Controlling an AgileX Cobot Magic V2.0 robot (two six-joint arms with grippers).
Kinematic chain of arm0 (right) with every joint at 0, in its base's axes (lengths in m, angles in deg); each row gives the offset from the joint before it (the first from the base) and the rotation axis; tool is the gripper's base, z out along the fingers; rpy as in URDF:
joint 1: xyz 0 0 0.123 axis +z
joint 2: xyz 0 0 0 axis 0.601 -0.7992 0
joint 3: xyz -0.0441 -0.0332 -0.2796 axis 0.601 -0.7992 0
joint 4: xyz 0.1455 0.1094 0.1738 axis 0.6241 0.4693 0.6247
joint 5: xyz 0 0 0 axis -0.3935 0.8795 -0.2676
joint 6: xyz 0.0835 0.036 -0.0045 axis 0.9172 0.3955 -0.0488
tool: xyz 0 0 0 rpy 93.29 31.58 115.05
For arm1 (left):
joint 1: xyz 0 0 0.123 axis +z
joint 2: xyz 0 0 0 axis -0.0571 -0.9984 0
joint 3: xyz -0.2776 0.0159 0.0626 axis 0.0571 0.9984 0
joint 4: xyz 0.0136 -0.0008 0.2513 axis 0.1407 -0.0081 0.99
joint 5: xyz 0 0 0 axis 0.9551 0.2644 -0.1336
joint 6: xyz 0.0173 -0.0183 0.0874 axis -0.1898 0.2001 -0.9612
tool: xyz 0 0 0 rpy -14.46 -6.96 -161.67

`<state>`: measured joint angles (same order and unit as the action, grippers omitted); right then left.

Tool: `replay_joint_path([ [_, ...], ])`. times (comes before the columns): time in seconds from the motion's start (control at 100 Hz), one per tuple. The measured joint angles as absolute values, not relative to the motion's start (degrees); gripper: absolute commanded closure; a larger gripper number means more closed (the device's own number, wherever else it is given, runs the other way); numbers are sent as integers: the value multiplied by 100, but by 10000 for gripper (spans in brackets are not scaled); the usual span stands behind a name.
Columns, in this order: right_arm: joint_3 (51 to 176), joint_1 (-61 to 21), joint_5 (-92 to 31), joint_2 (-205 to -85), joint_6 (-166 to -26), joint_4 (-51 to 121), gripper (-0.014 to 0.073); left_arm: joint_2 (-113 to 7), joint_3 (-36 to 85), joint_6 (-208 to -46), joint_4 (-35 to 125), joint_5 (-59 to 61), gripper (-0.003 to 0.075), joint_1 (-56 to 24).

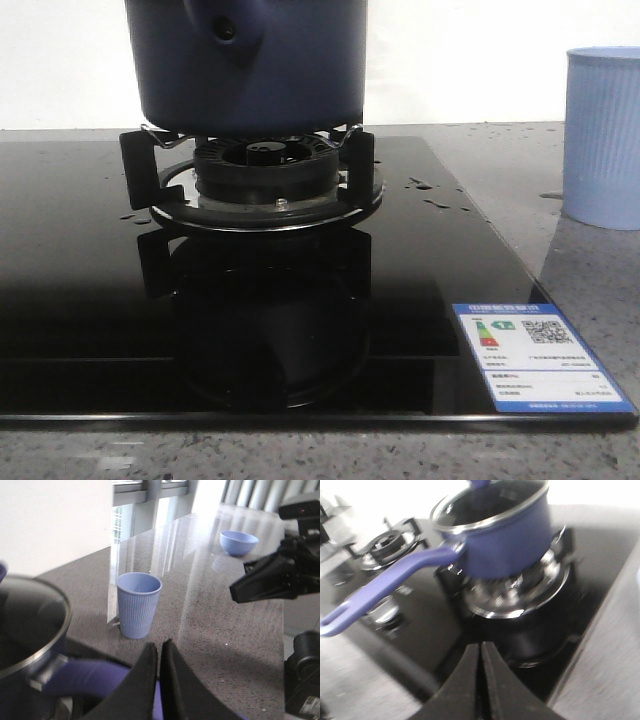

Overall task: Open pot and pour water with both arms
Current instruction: 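Grasp the purple lid knob with the left gripper and lift the lid, then close the right gripper around the light-blue ribbed cup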

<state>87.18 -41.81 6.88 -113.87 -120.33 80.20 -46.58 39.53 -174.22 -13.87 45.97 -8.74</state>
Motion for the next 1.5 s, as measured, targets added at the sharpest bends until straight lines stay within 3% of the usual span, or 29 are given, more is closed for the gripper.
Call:
replay_joint_path([
  [0.1, 8729, -4181, 589, -11387, -12471, 8032, 505, -5017, 3628, -17893, -1375, 4597, 512, -1066],
  [0.23, 8742, -4181, 489, -11398, -12695, 8032, 202, -5433, 3244, -18112, -1337, 4537, 258, -1119],
  [0.3, 8742, -4181, 384, -11398, -12735, 8041, 90, -5613, 3069, -18140, -1328, 4370, 206, -1119],
  [0.37, 8742, -4181, 286, -11398, -12749, 8041, 41, -5772, 2919, -18151, -1324, 4151, 202, -1119],
  [0.52, 8742, -4181, 138, -11398, -12768, 8045, 41, -6132, 2582, -18185, -1315, 3762, 187, -1119],
  [0.72, 8742, -4181, 57, -11398, -12784, 8054, 41, -6827, 2002, -18319, -1312, 3392, 50, -1123],
  [1.5, 8742, -4181, 49, -11398, -12784, 8057, 41, -8820, 829, -18579, -1550, 3675, 58, -1144],
])
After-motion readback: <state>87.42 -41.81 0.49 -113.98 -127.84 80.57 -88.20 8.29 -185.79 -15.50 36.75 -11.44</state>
